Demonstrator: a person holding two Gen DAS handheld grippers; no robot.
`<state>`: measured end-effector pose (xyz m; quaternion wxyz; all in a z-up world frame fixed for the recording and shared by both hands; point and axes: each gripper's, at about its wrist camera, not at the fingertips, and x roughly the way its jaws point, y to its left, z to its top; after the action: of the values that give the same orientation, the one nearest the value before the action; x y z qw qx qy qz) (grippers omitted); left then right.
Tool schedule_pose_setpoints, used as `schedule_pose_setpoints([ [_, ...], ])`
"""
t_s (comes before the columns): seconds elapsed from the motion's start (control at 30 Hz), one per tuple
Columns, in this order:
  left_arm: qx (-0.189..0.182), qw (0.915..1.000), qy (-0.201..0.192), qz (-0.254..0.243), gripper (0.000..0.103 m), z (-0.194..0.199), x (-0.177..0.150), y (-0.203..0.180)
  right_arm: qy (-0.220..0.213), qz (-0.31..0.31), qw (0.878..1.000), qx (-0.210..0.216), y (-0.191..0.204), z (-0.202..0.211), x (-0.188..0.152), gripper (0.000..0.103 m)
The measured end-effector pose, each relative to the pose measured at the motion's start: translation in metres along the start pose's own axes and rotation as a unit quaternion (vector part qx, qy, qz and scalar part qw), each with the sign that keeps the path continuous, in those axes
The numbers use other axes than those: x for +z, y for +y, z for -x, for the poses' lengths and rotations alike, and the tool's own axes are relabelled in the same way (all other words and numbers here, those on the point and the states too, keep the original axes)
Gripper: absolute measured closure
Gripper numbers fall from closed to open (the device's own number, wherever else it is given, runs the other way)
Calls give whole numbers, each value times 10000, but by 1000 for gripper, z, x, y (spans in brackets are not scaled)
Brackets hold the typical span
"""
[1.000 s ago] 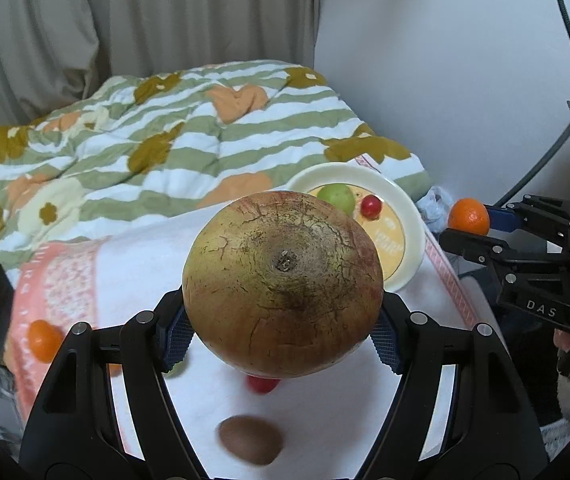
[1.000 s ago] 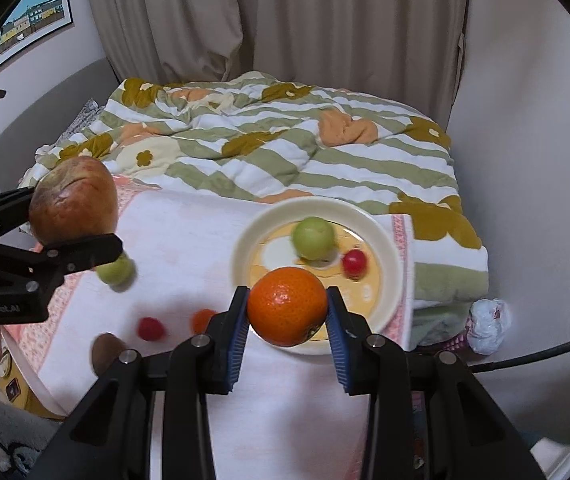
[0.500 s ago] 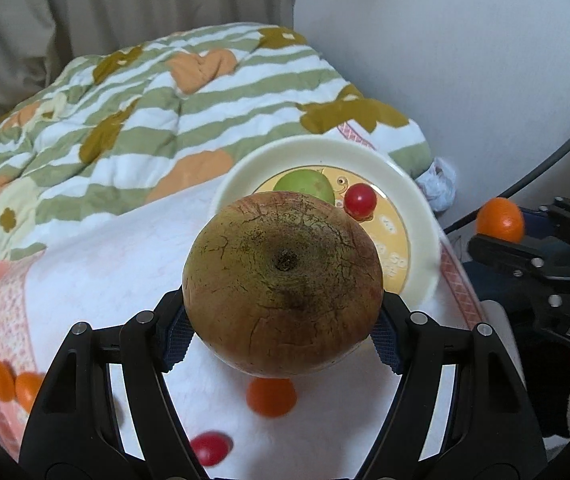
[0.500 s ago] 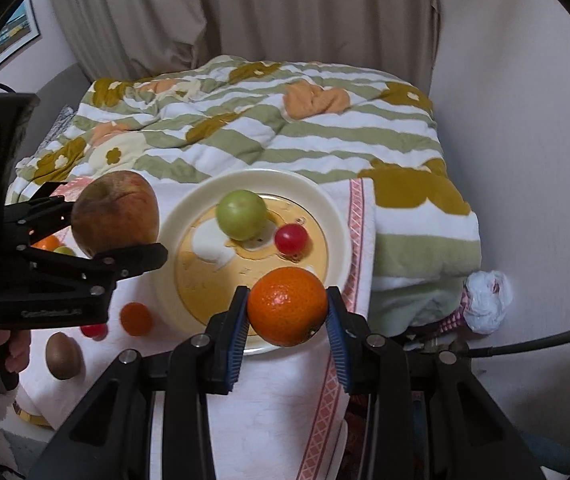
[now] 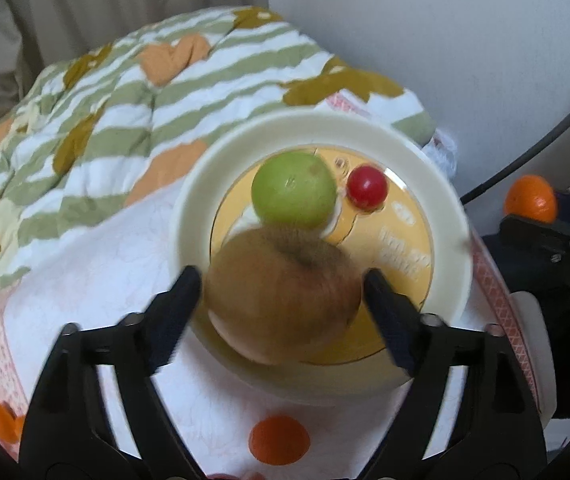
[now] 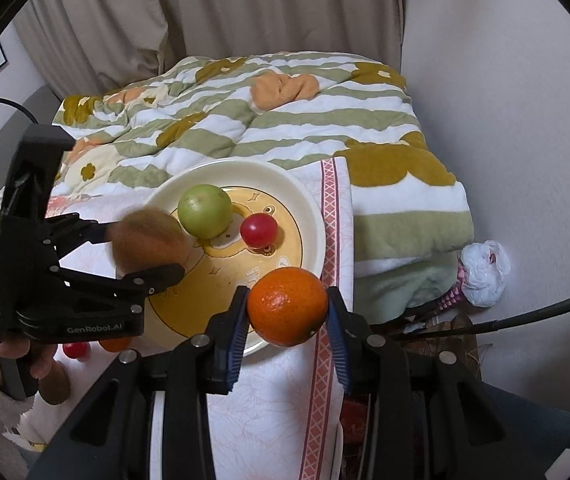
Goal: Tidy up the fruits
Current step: 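Carry the brown apple into the bowl and open the left tool, then lower the tangerine into the bowl and open the right tool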
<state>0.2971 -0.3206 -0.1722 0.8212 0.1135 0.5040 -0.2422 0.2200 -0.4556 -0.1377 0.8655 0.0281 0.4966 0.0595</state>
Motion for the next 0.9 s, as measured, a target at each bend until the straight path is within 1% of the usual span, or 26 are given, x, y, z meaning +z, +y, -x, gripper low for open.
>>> schedule_pose_setpoints([
  [0.07,-4,10000,-76,-51,0,5,4,-2,-17,-52,10000,-9,-1,1,0,69],
  [0.17,53,10000,-7,-74,0,7,4,-3,-45,-128,9999,-22,-2,4,1,69],
  [0.43,125,9998,-29,170,0,37,-8,9,-87,-46,10000,0,3,9,6,69],
  [0.67,336,9982,-67,496,0,66,-24,26,11,302,9991,307,21,-1,10,69],
  [0.73,383,9973,-67,622,0,73,-31,32,47,458,9981,398,28,-7,9,69],
  [0.8,544,9959,-107,719,0,80,-39,38,107,638,9964,549,33,-17,6,69],
  [0.9,657,9944,-82,826,0,86,-49,45,179,856,9938,694,39,-31,2,69],
])
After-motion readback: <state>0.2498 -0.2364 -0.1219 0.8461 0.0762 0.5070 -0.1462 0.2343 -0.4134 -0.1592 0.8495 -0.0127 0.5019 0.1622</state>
